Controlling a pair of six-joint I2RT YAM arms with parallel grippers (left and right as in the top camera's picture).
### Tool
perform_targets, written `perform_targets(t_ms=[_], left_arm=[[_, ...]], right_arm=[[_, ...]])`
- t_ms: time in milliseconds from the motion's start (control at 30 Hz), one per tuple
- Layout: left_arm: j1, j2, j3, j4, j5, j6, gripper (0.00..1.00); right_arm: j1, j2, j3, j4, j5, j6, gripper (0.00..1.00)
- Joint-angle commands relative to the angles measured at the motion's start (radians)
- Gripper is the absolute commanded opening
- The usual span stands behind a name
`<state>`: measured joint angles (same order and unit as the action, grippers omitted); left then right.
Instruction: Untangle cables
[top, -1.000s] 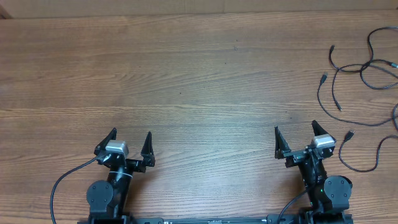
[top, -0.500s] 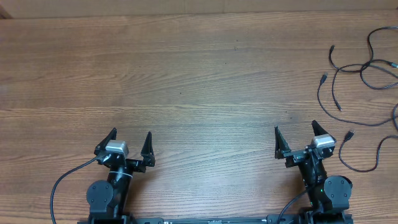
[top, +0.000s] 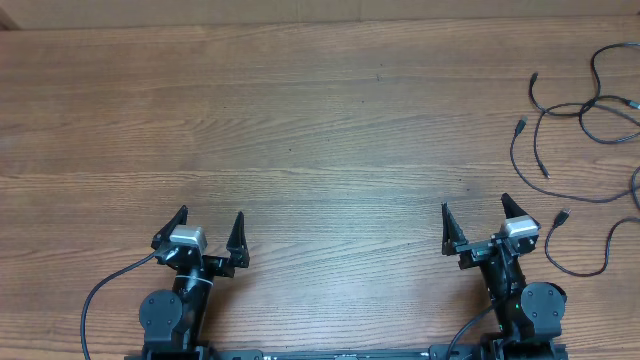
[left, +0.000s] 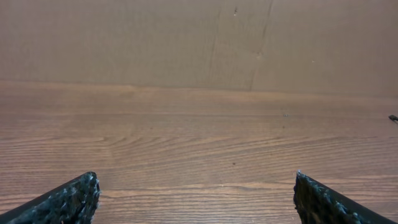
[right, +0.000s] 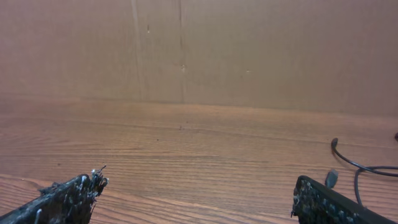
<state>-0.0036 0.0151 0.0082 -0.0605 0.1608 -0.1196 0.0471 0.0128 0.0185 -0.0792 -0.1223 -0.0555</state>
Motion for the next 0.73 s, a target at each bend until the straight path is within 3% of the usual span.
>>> perform_targets(t_ms=[0, 700], left_arm=[[0.011, -0.011, -0.003, -0.002, 0.012, 0.019, 1.00], [0.011, -0.011, -0.003, -0.002, 0.012, 0.019, 1.00]], right_arm=[[-0.003, -0.010, -0.010, 0.003, 0.014, 0.006, 1.00], [-0.003, -0.010, -0.010, 0.003, 0.014, 0.006, 1.00]])
